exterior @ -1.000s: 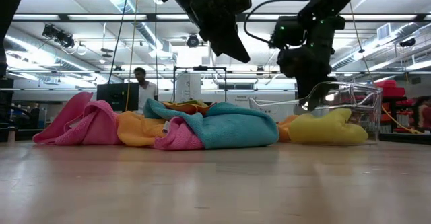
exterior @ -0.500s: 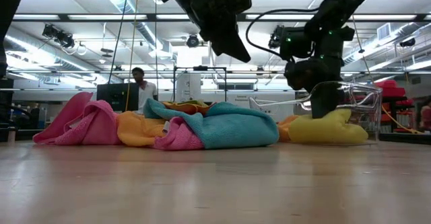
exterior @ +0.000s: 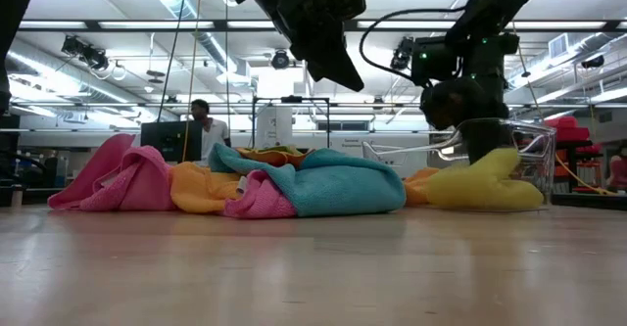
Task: Fold microfiber towels
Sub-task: Put the yellow towel into the transparent bin
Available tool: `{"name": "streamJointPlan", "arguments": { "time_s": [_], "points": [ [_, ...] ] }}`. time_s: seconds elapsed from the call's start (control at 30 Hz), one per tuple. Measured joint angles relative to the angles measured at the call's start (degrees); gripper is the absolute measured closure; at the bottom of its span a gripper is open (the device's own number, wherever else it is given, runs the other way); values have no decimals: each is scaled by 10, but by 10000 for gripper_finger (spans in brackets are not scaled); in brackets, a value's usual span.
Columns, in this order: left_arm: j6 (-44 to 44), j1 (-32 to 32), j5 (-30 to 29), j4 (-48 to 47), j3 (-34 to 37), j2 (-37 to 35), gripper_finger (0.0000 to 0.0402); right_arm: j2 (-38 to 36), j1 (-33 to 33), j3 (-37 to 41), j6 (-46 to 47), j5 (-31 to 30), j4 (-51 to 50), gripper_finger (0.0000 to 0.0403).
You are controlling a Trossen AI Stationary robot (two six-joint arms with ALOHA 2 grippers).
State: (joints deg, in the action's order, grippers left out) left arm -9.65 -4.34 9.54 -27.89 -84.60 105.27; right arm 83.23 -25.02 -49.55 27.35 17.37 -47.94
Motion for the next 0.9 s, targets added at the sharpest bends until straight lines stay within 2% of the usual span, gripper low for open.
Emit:
{"name": "streamJointPlan", "arguments": {
  "time_s": [0.2, 0.4, 0.57, 0.7, 0.9],
  "points": [
    [0, 0, 0, 1, 0, 0, 385, -6, -1, 0, 19, -6, -76, 395],
    [0, 0, 0, 1, 0, 0, 369, -6, -1, 0, 25, -52, -100, 394],
    [0, 0, 0, 2, 0, 0, 387, -5, -2, 0, -10, -93, -98, 389],
    [0, 0, 0, 2, 0, 0, 394, -5, -2, 0, -46, -100, -87, 388],
    [0, 0, 0, 2, 0, 0, 374, -5, -2, 26, -58, -99, -30, 388]
  ]
}}
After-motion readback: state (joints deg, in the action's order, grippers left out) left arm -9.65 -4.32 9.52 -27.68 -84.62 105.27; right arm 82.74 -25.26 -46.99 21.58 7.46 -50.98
